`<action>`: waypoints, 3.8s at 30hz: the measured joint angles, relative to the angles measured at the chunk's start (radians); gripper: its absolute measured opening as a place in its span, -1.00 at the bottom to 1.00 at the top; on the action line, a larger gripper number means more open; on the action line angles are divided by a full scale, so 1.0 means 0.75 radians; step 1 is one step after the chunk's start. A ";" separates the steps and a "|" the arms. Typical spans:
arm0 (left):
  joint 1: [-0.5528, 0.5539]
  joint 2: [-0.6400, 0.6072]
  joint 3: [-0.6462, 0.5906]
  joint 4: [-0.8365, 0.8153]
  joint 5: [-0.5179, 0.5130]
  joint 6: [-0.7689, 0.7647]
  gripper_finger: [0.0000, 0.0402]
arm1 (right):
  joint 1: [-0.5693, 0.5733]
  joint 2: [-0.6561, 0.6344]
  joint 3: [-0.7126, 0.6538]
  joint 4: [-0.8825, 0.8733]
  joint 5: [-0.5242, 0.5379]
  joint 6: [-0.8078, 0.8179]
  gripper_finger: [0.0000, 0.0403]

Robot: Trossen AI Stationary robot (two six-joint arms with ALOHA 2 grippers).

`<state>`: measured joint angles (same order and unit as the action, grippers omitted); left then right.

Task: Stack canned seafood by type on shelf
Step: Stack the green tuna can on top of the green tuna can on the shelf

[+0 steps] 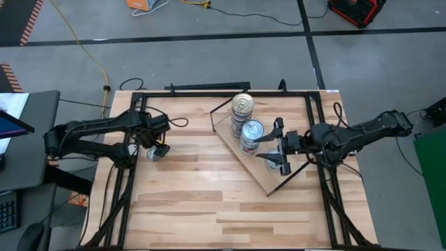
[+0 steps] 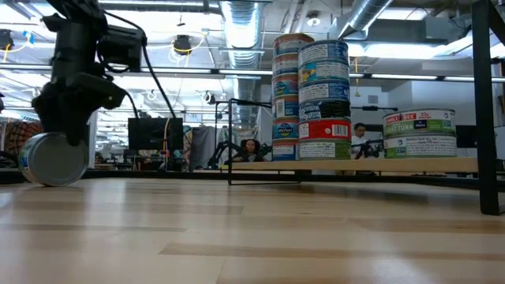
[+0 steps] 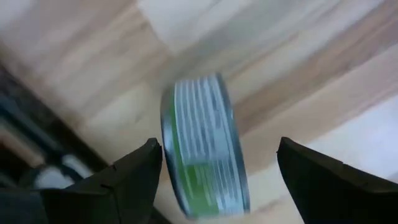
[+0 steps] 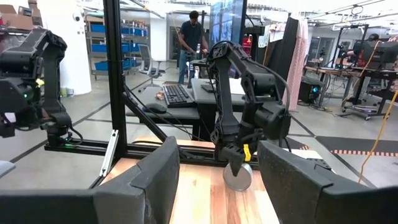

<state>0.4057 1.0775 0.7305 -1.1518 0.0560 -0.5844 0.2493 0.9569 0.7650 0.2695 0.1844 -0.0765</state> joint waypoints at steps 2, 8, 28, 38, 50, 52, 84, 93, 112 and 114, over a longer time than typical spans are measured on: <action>-0.002 0.003 -0.011 0.026 0.008 0.021 0.52 | 0.000 0.000 0.000 0.000 0.000 0.000 0.22; -0.036 0.005 -0.021 0.032 0.022 0.041 0.18 | 0.000 0.000 0.000 0.001 0.000 -0.001 0.22; -0.375 0.023 -0.022 1.018 0.308 -0.006 -0.34 | 0.000 -0.143 -0.002 -0.213 -0.001 0.095 0.22; -0.663 0.259 -0.021 1.917 -0.034 0.131 -0.34 | -0.009 -0.239 -0.093 -0.332 -0.001 0.212 0.22; -0.805 0.598 -0.020 2.644 -0.185 0.507 -0.34 | 0.314 0.010 -0.094 -0.407 0.344 0.294 0.17; -0.805 0.627 -0.020 2.725 -0.196 0.552 -0.34 | 0.333 0.062 -0.094 -0.372 0.357 0.256 0.17; -0.934 0.686 0.036 2.988 -0.335 1.073 -0.34 | 0.277 0.430 0.091 0.001 0.350 -0.060 0.61; -0.934 0.686 0.036 2.947 -0.343 1.068 -0.34 | 0.226 0.434 0.114 -0.010 0.283 0.002 0.12; -0.956 0.632 0.036 2.695 -0.565 1.133 0.72 | 0.168 0.371 0.152 -0.355 0.172 0.317 -0.18; -0.974 0.611 0.036 2.601 -0.593 1.132 0.75 | 0.162 0.335 0.184 -0.505 0.144 0.400 -0.18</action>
<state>-0.3248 1.5358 0.7574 0.7992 -0.3888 0.2649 0.3708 1.2082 0.9034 -0.1093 0.2927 0.2238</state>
